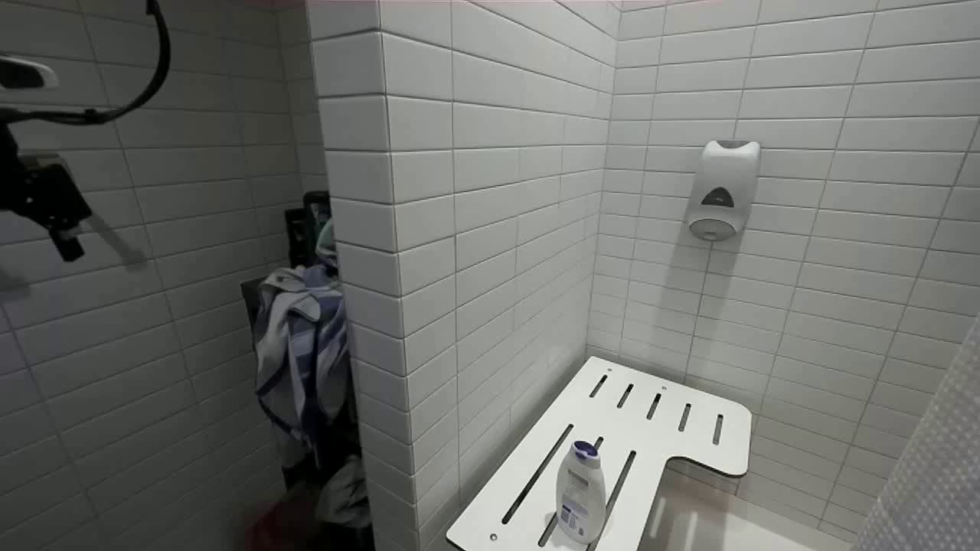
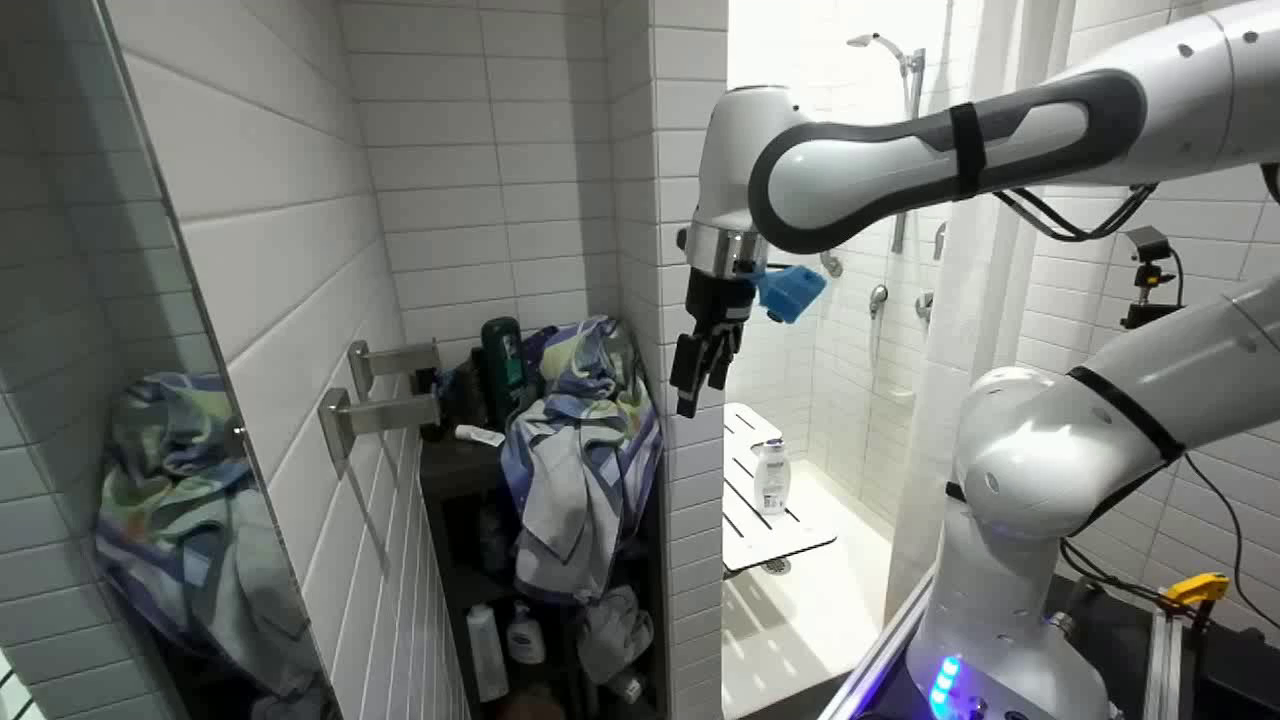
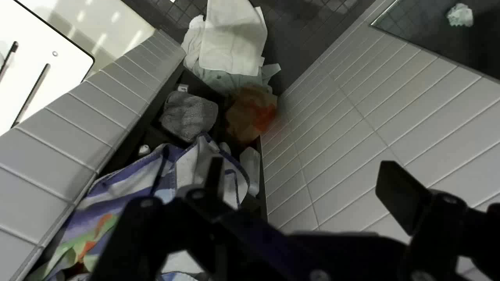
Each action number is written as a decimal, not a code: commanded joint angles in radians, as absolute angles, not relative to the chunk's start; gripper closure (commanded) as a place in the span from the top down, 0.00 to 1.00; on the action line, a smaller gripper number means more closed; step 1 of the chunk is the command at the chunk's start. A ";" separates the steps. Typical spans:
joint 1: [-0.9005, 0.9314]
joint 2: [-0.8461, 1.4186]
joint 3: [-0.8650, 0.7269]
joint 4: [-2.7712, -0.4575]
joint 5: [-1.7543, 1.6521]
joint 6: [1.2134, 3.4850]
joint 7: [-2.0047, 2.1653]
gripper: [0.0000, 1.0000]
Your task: Put the towel on the hanger
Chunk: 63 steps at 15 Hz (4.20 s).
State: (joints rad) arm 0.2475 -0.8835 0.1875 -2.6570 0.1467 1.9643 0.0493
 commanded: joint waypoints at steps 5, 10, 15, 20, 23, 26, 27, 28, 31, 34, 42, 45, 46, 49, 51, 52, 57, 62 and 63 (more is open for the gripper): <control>0.244 -0.883 0.190 -2.654 0.149 1.961 0.047 1.00; 0.237 -0.878 0.201 -2.657 0.139 1.978 0.055 1.00; 0.202 -0.783 0.252 -2.627 0.062 2.085 0.072 1.00; 0.179 -0.605 0.282 -2.548 -0.103 2.169 0.020 1.00; 0.148 -0.510 0.316 -2.486 -0.255 2.175 0.031 1.00; 0.098 -0.415 0.339 -2.397 -0.433 2.136 0.071 1.00; 0.105 -0.391 0.332 -2.369 -0.434 2.089 0.063 1.00; 0.141 -0.462 0.307 -2.448 -0.404 2.147 0.064 1.00; 0.133 -0.403 0.304 -2.394 -0.422 2.109 0.064 1.00; 0.134 -0.395 0.306 -2.387 -0.422 2.106 0.064 1.00; 0.107 -0.270 0.296 -2.325 -0.720 2.304 0.046 1.00; 0.098 -0.207 0.273 -2.295 -0.803 2.346 0.065 1.00; 0.097 -0.187 0.262 -2.284 -0.824 2.353 0.069 1.00; 0.105 -0.130 0.228 -2.254 -0.847 2.361 0.057 1.00; 0.107 -0.098 0.212 -2.239 -0.846 2.369 0.060 1.00; 0.107 -0.083 0.205 -2.232 -0.842 2.371 0.061 1.00; 0.104 -0.006 0.176 -2.188 -0.861 2.379 0.076 1.00; 0.108 0.043 0.152 -2.149 -0.849 2.397 0.057 1.00; 0.108 0.053 0.148 -2.141 -0.847 2.400 0.057 1.00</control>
